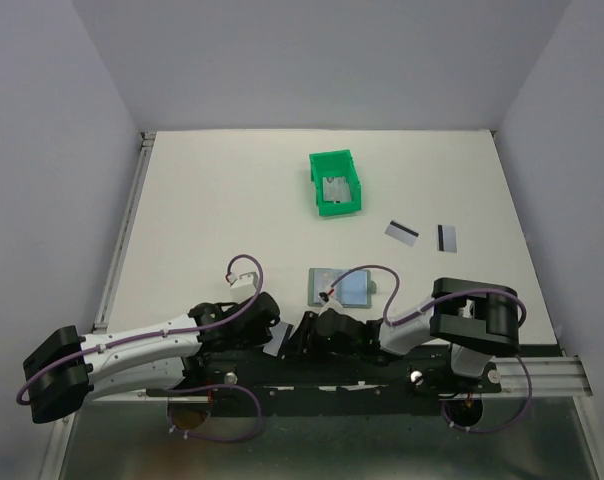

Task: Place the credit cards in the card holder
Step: Pick up the credit card at the corner of the board.

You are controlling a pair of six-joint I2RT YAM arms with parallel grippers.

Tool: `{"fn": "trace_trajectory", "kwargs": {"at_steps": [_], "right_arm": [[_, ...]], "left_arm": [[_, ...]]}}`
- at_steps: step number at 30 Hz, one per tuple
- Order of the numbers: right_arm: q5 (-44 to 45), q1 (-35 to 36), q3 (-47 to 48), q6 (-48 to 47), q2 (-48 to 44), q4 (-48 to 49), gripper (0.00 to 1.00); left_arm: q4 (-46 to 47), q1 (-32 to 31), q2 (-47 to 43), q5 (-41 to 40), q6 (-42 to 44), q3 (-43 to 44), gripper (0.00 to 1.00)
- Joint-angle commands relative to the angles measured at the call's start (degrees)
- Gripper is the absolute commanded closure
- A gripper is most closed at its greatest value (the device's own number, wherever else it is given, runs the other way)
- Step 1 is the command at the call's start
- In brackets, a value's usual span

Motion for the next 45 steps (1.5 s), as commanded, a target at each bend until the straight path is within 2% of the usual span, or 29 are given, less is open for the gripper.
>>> {"fn": "trace_trajectory", "kwargs": {"at_steps": [1,7,11,16,20,22,27,31,39,45], "right_arm": [[2.9,-0.1,0.4,1.5,3.1,1.9,0.49],[4.0,-0.2,0.7,2.1,5.7,5.4,0.49],[4.7,-0.3,0.3,2.4,5.9,6.2,0.53],[5.9,-0.3,-0.9,2.0,4.8,6.3,0.79],[6.7,-0.1,-1.8,0.5,2.0,4.1,0.93],[7.9,-0.1,-3.2,-0.1,-0.5,2.6,1.0],[12.6,-0.2,-7.2,-3.7,-11.7,-5.3,1.0],[12.4,-0.8,-6.4,-12.2,-22.8,-13.0,1.0],[-7.9,-9.9,-9.7,-22.0,-39.9,-6.3,1.0],[-16.4,-12.6,-6.9,-24.6,-44.0,-7.3,1.0]], "left_arm": [[-1.3,-0.5,0.8,2.0,0.4,-0.4,0.77],[0.0,-1.9,0.9,2.8,-1.0,-0.8,0.8],[-0.1,-3.0,1.2,2.6,-2.3,-1.1,0.81],[-0.4,-3.5,1.2,2.0,-2.8,-1.1,0.81],[-3.6,-3.5,-0.2,-0.2,-3.5,0.1,0.81],[-6.5,-3.5,-2.4,-2.9,-4.1,1.4,0.74],[-9.4,-3.6,-13.6,-9.6,-2.8,3.8,0.56],[-1.8,-3.5,-23.1,-11.1,4.2,3.6,0.48],[16.9,-3.5,-37.4,-6.1,14.8,0.3,0.42],[24.3,-3.5,-35.6,-0.4,17.9,0.7,0.39]]}}
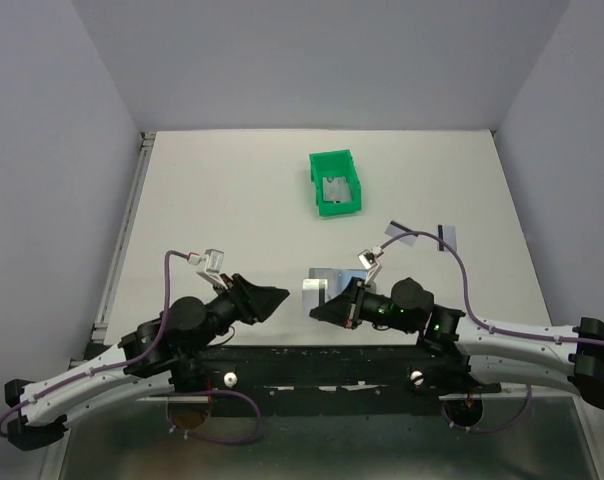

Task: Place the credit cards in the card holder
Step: Pick up the credit card at the corner of the board, then insert the credit card into the card holder.

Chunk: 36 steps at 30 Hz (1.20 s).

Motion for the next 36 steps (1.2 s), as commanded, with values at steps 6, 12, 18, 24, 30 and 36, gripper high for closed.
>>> {"fn": "trace_trajectory", "kwargs": {"at_steps": [6,12,18,24,30,36], "right_arm": [[-11.9,-1.5,1.5,-3.5,-2.2,5.2,1.0],[-13.7,-1.6,1.2,-2.7,-2.7,8.7,1.0],[-14.9,-1.6,1.0,-2.1,-1.8,11.4,0.99],[-15.0,-1.6,1.0,-2.4,-2.2,11.4,0.98],[-12.4,-2.3,0.0,-4.3,-6.4,7.9,0.6],[-8.9,-3.3,0.7,-7.6,-12.4,0.0,0.51]], "left_arm": [[13.8,-0.2,6.7,9.5,5.3,-0.2,0.39],[17.6,-0.2,9.4,12.9,5.5,-0.5,0.39],[22.7,-0.2,11.3,15.8,4.8,-1.6,0.53],[25.8,-0.2,11.5,16.8,4.0,-2.4,0.86],[25.3,-0.2,11.1,16.8,3.9,-2.3,1.0],[26.8,-0.2,11.7,18.5,3.3,-2.7,1.0]]}}
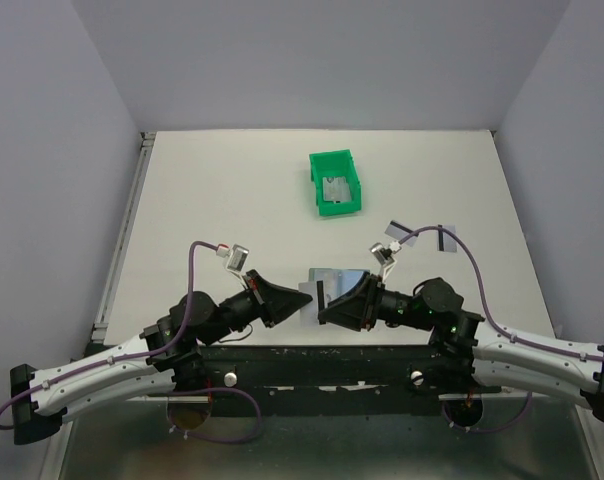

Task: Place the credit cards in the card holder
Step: Insert the credit card into the card holder.

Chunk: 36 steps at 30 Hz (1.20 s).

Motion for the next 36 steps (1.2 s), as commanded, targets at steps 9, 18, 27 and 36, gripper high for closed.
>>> {"fn": "trace_trajectory", "kwargs": {"at_steps": [9,18,27,36], "right_arm": [[3.3,-1.4,2.1,-5.1,-4.1,-8.3,0.54],[4.1,-1.5,1.7,-4.9,-5.3,-9.8,0.95],[28.3,-2.1,12.0,-5.3,-7.8,-52.1,1.0],[28.1,-12.0,21.0,-12.9,8.0,-64.5,1.0]], "left_arm": [[6.7,-0.2,4.5,6.0,-0.1,-0.2,1.0],[5.4,-0.2,4.3,6.5,-0.1,-0.3,0.87],[-17.8,-0.1,4.1,-9.9,-2.7,3.9,0.57],[-22.4,1.3,13.4,-14.3,-1.2,5.7,0.65]]}}
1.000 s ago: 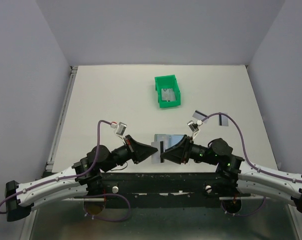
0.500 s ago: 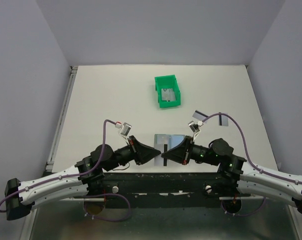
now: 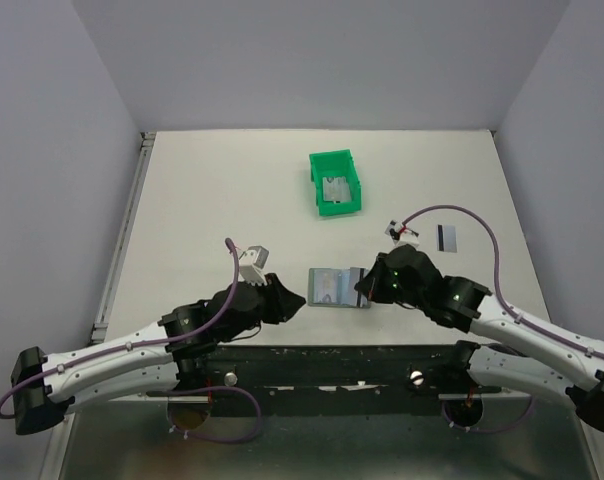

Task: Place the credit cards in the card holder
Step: Insert the credit card into the card holder.

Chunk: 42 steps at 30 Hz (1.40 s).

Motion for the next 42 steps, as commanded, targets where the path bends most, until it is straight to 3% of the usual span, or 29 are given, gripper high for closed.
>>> {"fn": "trace_trajectory", "kwargs": {"at_steps": [1,8,13,24,42], "right_arm": [[1.3,-5.0,3.1,-5.6,6.7,-8.1,1.0],[-3.0,-11.5,8.2,-9.7,15.2,-7.0,1.0],[-8.0,-15.9,9.8,-11.4,19.8,-6.9,1.0],[-9.8,-19.1,11.1,-13.3,27.1,-7.7,1.0],[-4.8,-19.7,13.4,-14.6,32.3,-12.0,1.0]], "left_arm": [[-2.1,1.8,4.2,-3.1,1.2,0.5,0.66],[8.1,15.9,13.6,10.6,5.7,-1.9,0.9],[10.0,19.3,21.1,13.9,9.8,1.0,1.0],[19.6,19.9,34.3,21.0,11.2,2.7,1.0],[22.3,19.8,40.0,22.5,11.7,2.5,1.0]]}}
